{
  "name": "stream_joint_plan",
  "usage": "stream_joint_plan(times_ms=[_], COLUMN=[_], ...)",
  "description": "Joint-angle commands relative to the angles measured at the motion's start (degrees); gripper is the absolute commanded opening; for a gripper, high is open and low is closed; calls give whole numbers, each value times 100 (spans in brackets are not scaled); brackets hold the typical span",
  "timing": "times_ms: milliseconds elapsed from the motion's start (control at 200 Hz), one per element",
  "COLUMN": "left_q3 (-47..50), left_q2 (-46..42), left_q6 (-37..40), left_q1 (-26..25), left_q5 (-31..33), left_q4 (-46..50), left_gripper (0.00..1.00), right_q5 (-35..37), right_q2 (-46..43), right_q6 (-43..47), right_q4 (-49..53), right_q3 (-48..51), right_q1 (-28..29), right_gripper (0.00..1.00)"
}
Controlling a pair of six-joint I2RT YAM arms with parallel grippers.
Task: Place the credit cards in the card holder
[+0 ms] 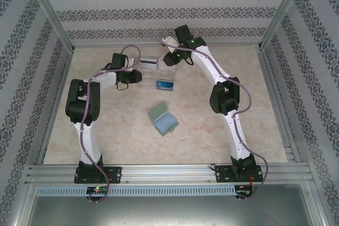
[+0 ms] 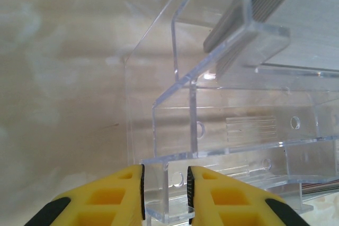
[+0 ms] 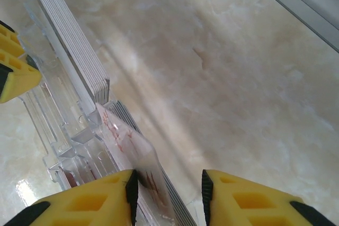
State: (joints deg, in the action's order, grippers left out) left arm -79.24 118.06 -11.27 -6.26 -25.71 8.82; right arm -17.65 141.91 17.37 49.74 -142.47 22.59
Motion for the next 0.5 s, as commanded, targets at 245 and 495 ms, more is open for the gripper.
stream_joint_plan(times_ms=[245, 495], left_q3=[-100, -109], left_q2=[191, 209], left_q6=[142, 134], left_q1=[3, 2], left_q5=[-286, -278], left_q4=[516, 533], left_gripper=[25, 25], right_q5=[-91, -520], right_q2=[-321, -438], right_q6=[-137, -304], right_q4=[-113, -10], right_q3=[-137, 128], right_q1=[-81, -144], right_gripper=[31, 28])
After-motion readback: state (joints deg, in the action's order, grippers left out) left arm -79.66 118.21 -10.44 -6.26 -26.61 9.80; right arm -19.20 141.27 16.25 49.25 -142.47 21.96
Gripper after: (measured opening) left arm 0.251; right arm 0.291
